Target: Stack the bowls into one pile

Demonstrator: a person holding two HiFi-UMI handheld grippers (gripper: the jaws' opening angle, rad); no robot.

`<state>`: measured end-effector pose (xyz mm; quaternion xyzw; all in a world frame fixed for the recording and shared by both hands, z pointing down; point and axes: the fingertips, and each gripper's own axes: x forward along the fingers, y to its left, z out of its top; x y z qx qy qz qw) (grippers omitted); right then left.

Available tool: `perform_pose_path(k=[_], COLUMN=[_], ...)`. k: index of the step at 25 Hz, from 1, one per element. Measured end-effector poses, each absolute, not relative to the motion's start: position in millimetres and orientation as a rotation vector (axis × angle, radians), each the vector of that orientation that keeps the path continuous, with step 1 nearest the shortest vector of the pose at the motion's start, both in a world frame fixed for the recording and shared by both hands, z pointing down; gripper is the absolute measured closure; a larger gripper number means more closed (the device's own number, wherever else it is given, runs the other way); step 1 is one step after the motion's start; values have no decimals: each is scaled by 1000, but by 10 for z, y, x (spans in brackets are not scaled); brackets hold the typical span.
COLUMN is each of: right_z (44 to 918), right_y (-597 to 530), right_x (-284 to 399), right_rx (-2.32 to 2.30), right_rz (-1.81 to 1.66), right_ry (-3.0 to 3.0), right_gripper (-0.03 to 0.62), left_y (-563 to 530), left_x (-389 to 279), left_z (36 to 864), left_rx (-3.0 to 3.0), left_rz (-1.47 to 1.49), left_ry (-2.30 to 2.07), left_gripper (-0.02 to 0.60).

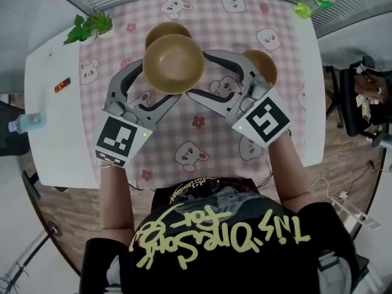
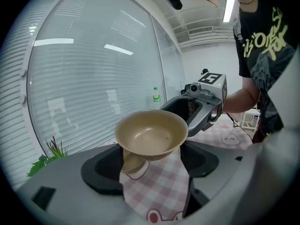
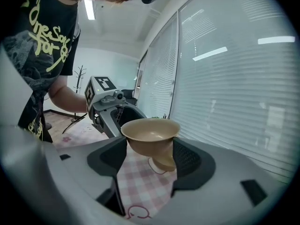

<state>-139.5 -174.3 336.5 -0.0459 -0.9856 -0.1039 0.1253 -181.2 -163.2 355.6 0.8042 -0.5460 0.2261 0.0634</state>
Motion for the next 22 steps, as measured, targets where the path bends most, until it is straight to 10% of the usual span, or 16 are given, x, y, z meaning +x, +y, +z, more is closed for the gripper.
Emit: perform_pose_path(k=[22], right_z=[3670], right_y=[-2290], right_x=[-1888], right_rx=[-103], right_rz=[-247], right_ry=[-2829], right_gripper=[283], left_y=[-2198], left_x=[-2277], left_z=[3891], left_rx=[2384], left_rz=[701], left_ry=[-1646], left_gripper=[193])
